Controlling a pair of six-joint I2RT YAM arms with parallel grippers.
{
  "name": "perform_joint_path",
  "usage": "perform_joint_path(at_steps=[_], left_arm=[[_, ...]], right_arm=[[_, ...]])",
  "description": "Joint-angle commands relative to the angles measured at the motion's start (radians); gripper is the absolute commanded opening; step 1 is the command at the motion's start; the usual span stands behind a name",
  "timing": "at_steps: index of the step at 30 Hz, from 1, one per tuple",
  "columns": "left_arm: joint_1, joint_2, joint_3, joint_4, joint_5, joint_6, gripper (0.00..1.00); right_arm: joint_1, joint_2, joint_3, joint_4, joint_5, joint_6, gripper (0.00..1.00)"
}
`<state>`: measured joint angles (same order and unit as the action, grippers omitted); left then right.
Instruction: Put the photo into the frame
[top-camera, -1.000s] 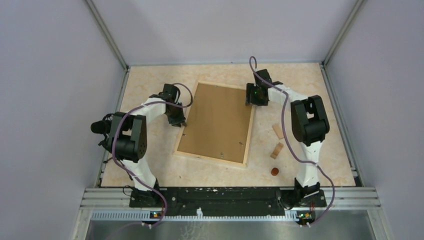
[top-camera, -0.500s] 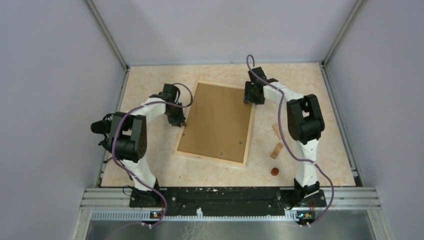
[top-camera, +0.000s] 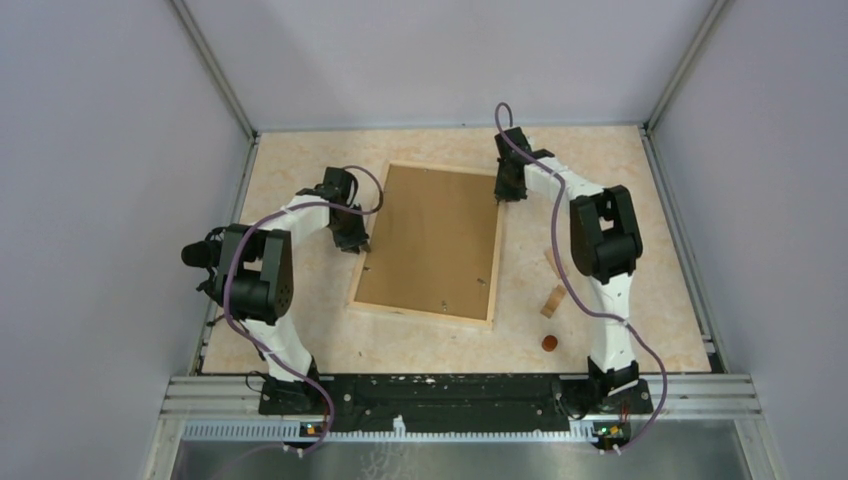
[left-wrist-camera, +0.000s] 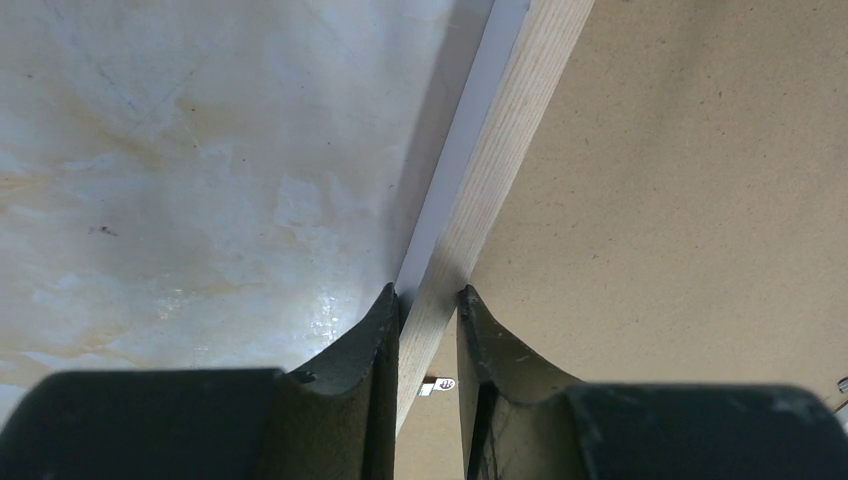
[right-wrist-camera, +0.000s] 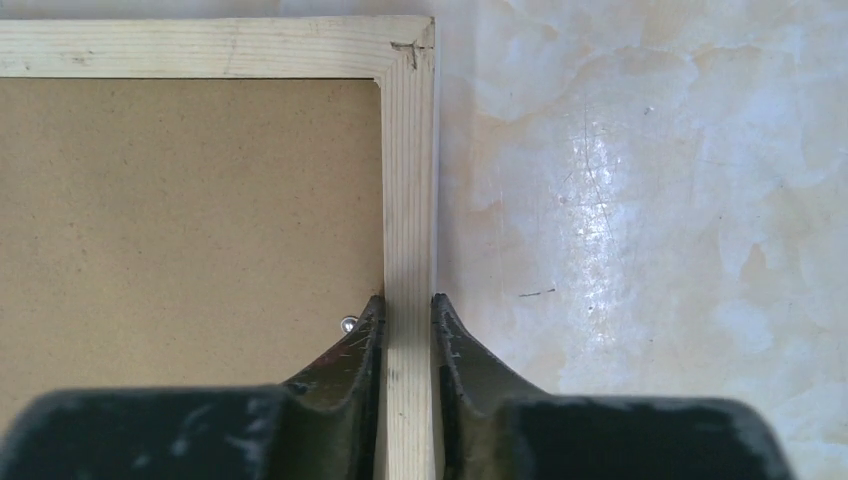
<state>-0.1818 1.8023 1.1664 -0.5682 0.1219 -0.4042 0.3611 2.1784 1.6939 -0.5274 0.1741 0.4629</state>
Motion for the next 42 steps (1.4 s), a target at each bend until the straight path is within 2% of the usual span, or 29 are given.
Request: perform_joint_path(at_steps=[1,2,11,12,14,16,19,22,25,28,33,36,42], left_arm=[[0.002,0.019,-0.022,-0.009,-0.013,-0.015,0.01],[0.002,0.018,-0.022,-0.010,-0.012,-0.016,0.01],[0.002,0.007,-0.029,-0.007,-0.002,-0.015,0.00],[0.002,0.006,-0.031,-0.006,-0.003,-0.015,0.00],[0.002,0.003,-0.037,-0.008,-0.004,-0.015,0.00],[0.002,-0.001,-0.045,-0.009,-0.004,-0.012,0.00],[0.002,-0.013,-0.067,-0.014,0.003,-0.019,0.00],[0.001,-0.054,-0.138,0.016,0.072,-0.058,0.00],[-0.011,-0.114,-0.241,0.047,0.139,-0.101,0.00],[-0.027,-0.181,-0.308,0.049,0.144,-0.118,0.00],[-0.026,-0.220,-0.295,0.024,0.029,-0.097,0.01],[-0.022,-0.199,-0.281,0.015,0.019,-0.081,0.01],[-0.018,-0.180,-0.277,0.018,0.037,-0.059,0.00]], right_arm=[[0.013,0.074,0.034,-0.074,-0.003,0.018,0.05],[0.012,0.073,0.031,-0.079,-0.005,0.024,0.00],[0.016,0.042,0.006,-0.038,-0.055,0.012,0.00],[0.015,0.048,0.022,-0.045,-0.058,-0.003,0.06],[0.008,0.063,0.067,-0.077,-0.057,-0.024,0.33],[-0.003,0.052,0.085,-0.068,-0.131,-0.048,0.54],[-0.007,0.015,0.036,-0.001,-0.282,-0.066,0.69],[-0.004,0.020,0.001,0.089,-0.467,-0.058,0.78],[0.012,0.068,0.042,0.123,-0.558,-0.051,0.81],[0.030,0.111,0.107,0.130,-0.564,-0.044,0.82],[0.039,0.075,0.185,-0.071,-0.316,-0.095,0.86],[0.041,-0.065,0.069,-0.120,-0.187,-0.139,0.89],[0.102,-0.372,-0.321,-0.060,-0.223,-0.247,0.89]])
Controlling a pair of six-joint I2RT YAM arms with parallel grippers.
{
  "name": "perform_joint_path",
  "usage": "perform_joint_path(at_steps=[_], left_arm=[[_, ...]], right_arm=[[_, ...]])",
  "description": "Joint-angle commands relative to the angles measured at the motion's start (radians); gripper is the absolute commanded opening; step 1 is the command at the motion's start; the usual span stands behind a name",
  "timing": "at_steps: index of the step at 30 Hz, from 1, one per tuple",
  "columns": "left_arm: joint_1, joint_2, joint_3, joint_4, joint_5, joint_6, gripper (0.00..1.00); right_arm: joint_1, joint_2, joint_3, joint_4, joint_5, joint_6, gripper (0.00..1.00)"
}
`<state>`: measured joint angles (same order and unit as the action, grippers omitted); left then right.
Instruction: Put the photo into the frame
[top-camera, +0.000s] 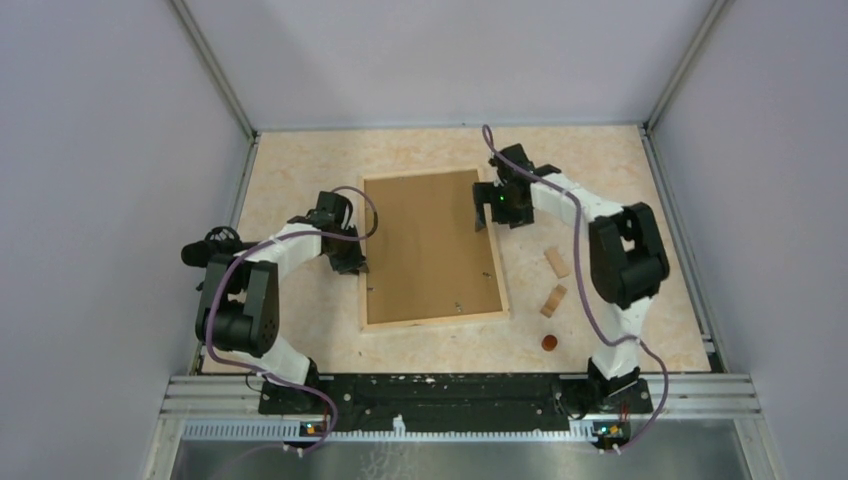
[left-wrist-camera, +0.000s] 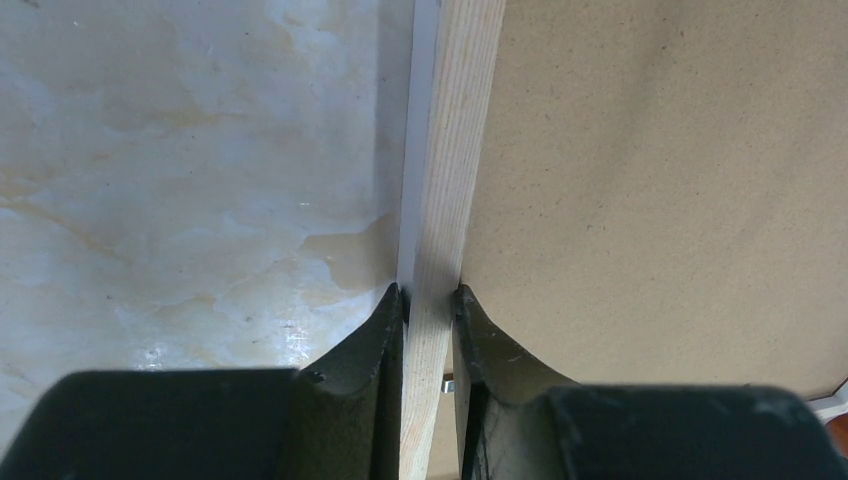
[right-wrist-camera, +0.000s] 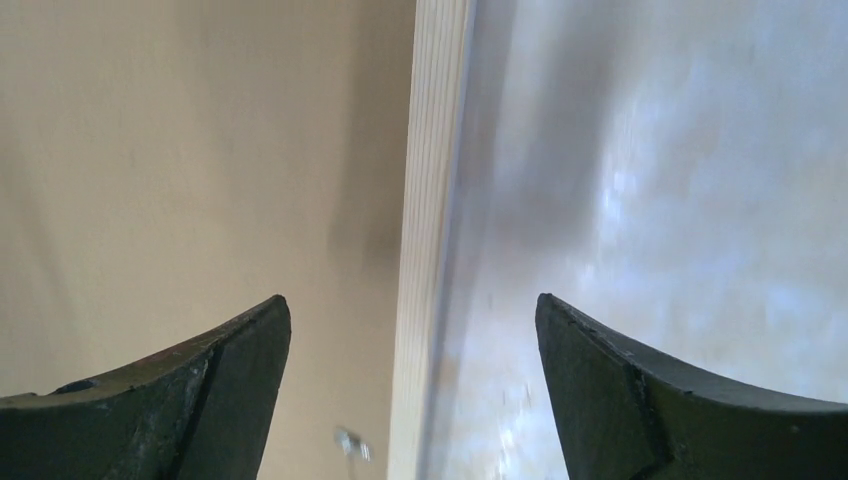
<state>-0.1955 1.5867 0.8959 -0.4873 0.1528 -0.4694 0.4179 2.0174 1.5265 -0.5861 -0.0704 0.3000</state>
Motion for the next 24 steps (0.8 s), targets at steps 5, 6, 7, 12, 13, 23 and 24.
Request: perform_joint_path(at_steps=[5,6,7,12,13,23,24], left_arm=[[-0.003,0.024,0.000,-0.070,-0.024,0.026,0.00],[-0.001,0.023,-0.001,-0.069,-0.036,0.029,0.00],[-0.001,0.022,-0.001,-0.068,-0.047,0.030,0.00],[-0.001,0.032,-0.011,-0.053,-0.032,0.032,0.00],[-0.001,0.034,-0.012,-0.053,-0.030,0.032,0.00],[-0.001,0.034,-0.010,-0.045,-0.026,0.035,0.00],[0.000,0.034,-0.010,-0.046,-0.026,0.035,0.00]], right_arm=[[0.120,-0.354,-0.384,0.070,0.024,-0.092,0.87],[0.125,-0.369,-0.408,0.082,0.027,-0.091,0.87],[0.126,-0.379,-0.431,0.096,0.034,-0.090,0.86],[0.127,-0.364,-0.474,0.109,0.115,-0.072,0.75],[0.127,-0.358,-0.477,0.116,0.115,-0.068,0.72],[0.139,-0.351,-0.515,0.154,0.075,-0.048,0.67],[0.144,-0.350,-0.518,0.153,0.075,-0.050,0.67]])
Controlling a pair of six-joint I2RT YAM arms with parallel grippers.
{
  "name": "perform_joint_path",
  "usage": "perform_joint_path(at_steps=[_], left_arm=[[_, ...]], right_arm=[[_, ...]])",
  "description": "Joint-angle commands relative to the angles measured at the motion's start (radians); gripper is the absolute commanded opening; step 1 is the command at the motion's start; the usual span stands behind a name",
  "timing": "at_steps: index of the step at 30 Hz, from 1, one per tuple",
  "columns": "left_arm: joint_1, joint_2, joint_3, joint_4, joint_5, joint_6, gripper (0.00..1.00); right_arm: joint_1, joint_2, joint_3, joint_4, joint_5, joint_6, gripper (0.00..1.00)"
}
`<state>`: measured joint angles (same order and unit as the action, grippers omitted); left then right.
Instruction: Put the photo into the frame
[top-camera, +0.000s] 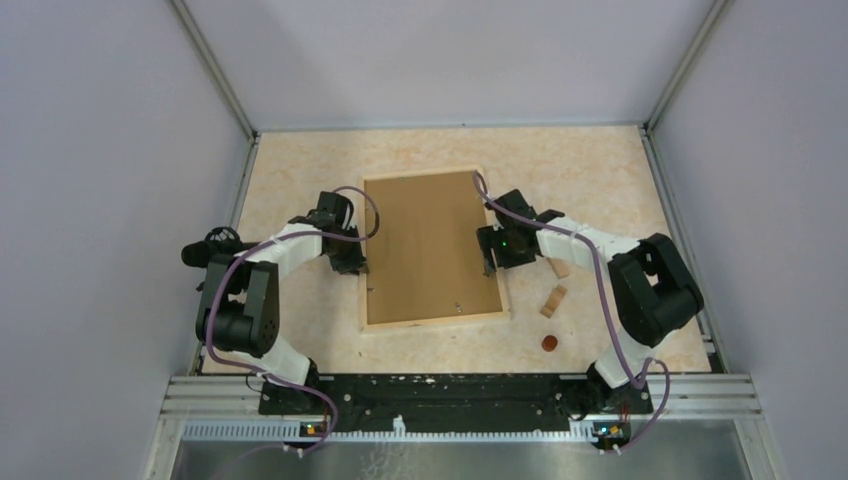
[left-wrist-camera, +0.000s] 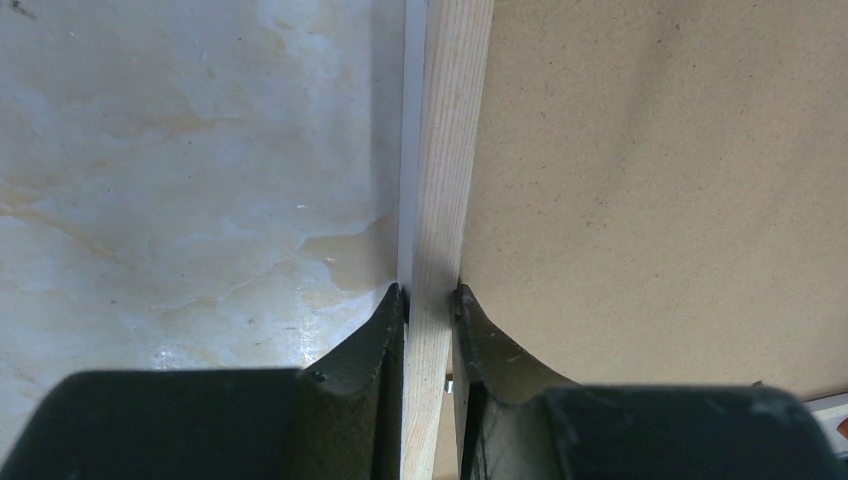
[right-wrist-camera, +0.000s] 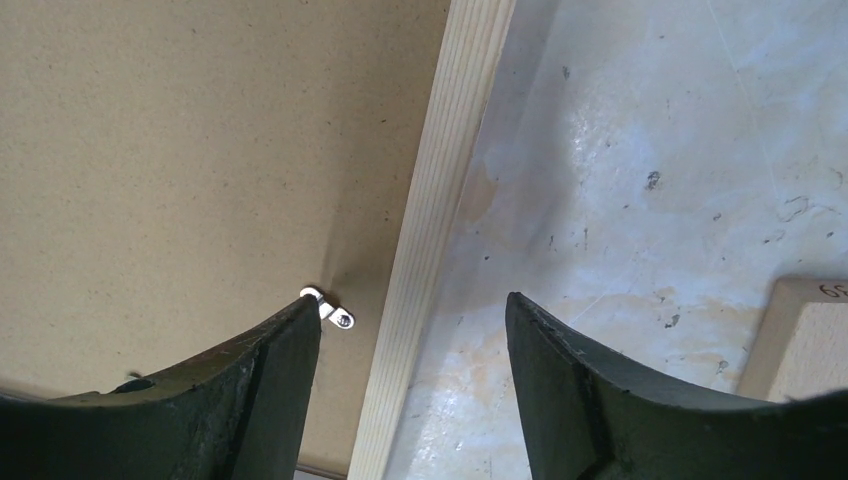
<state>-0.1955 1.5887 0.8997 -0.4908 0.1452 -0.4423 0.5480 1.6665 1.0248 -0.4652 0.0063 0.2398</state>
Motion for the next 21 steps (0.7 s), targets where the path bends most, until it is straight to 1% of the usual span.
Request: perform_joint_path(at_steps=[1,5,11,14,18,21], left_arm=[[0.000,0.032,-0.013,-0.043,-0.018,0.009,0.00],[0.000,0.031,-0.015,-0.042,-0.019,0.008,0.00],[0.001,0.031,-0.015,-0.041,-0.016,0.008,0.00],[0.001,0.031,-0.015,-0.041,-0.016,0.008,0.00],[0.001,0.030,-0.015,-0.040,-0.014,0.008,0.00],[0.001,0.031,-0.016,-0.040,-0.012,0.008,0.00]], right_arm=[[0.017,0.004,-0.018,0.027,0.003,0.010,0.67],[0.032,0.015,-0.020,0.009,0.038,-0.001,0.67],[0.042,0.026,-0.012,0.017,0.024,-0.002,0.67],[0.044,0.038,-0.005,0.011,0.050,0.012,0.66],[0.047,0.067,0.012,-0.008,0.073,0.046,0.50],[0.047,0.080,0.016,-0.018,0.060,0.090,0.39]])
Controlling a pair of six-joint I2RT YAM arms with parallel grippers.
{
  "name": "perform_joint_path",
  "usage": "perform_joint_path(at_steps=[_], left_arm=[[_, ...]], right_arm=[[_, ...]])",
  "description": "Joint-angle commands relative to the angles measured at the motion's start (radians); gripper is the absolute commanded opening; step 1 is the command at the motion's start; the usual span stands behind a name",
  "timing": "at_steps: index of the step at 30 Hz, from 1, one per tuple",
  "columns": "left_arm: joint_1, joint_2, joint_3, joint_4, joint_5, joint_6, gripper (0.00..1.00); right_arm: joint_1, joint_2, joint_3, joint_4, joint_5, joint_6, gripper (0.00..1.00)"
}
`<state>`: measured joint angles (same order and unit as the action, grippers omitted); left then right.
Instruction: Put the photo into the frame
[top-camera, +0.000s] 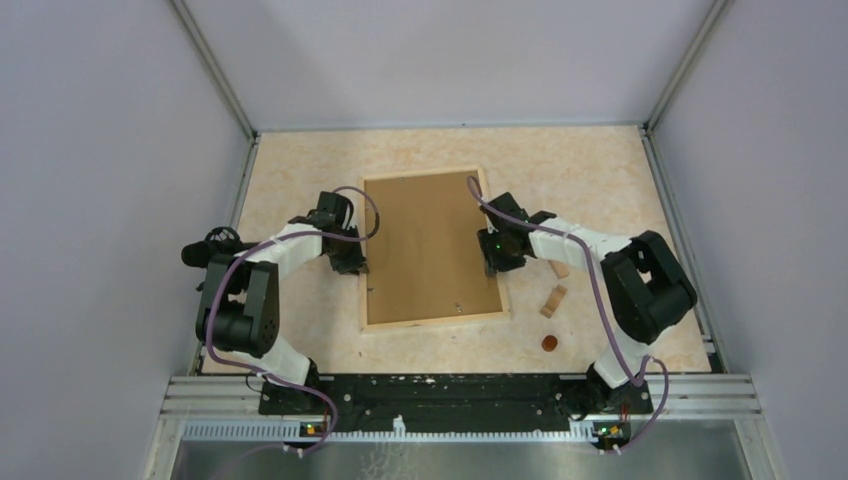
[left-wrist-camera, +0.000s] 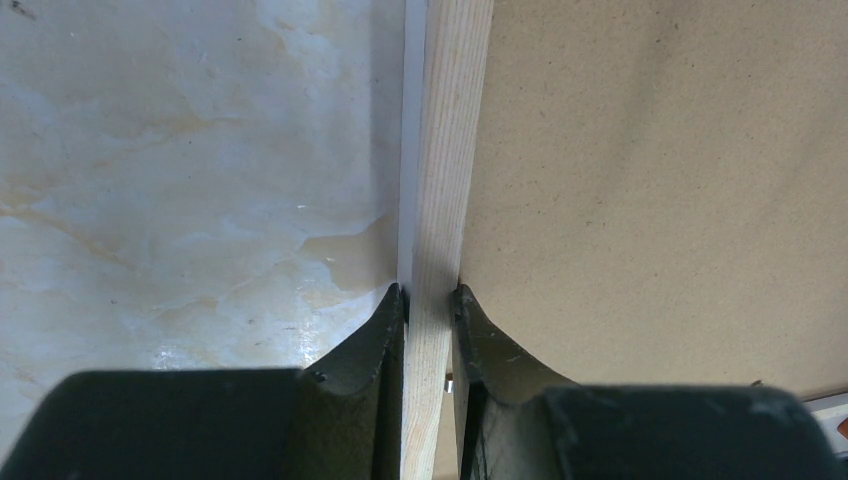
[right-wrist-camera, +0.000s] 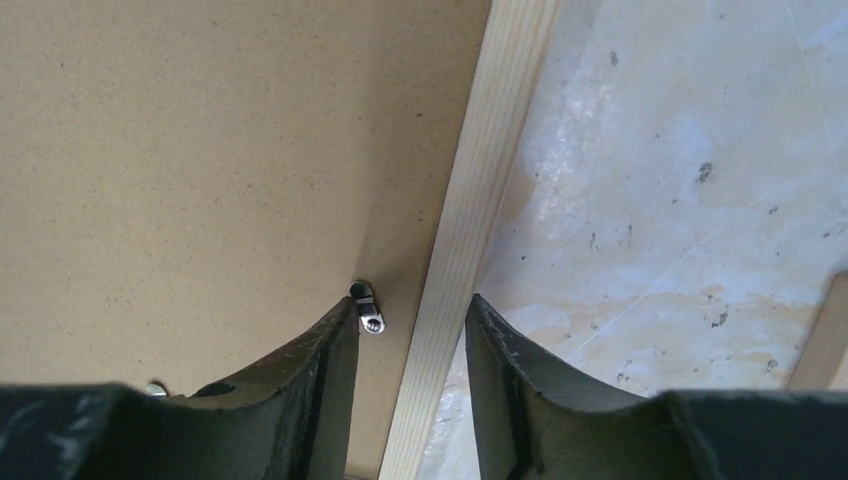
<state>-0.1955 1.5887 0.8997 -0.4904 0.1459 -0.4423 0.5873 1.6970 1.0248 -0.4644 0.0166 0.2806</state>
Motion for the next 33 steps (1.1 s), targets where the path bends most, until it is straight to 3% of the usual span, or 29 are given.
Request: perform_joint_path(at_steps=[1,7,14,18,22,28,33], left_arm=[[0.001,0.030,-0.016,-0.040,-0.012,0.008,0.00],[0.001,0.030,-0.016,-0.040,-0.011,0.008,0.00],[0.001,0.028,-0.017,-0.037,-0.004,0.008,0.00],[0.001,0.027,-0.027,-0.037,0.007,0.004,0.00],[-0.008,0.005,-0.055,-0.040,0.029,-0.013,0.00],[-0.069,-0.074,-0.119,-0.052,0.107,-0.072,0.00],[-0.248,-0.146,-0.180,-0.042,0.096,-0.199,0.00]], right_arm=[[0.008,0.051,0.016,-0.022,0.038,0.062,0.35],[0.011,0.058,0.020,-0.038,0.031,0.144,0.00],[0.017,0.066,0.028,-0.022,-0.006,0.149,0.00],[0.018,0.082,0.057,0.006,-0.048,0.137,0.40],[0.018,0.096,0.088,0.069,-0.131,0.126,0.65],[0.019,0.178,0.248,0.106,-0.158,0.126,0.77],[0.018,0.325,0.449,0.102,-0.077,0.104,0.82]])
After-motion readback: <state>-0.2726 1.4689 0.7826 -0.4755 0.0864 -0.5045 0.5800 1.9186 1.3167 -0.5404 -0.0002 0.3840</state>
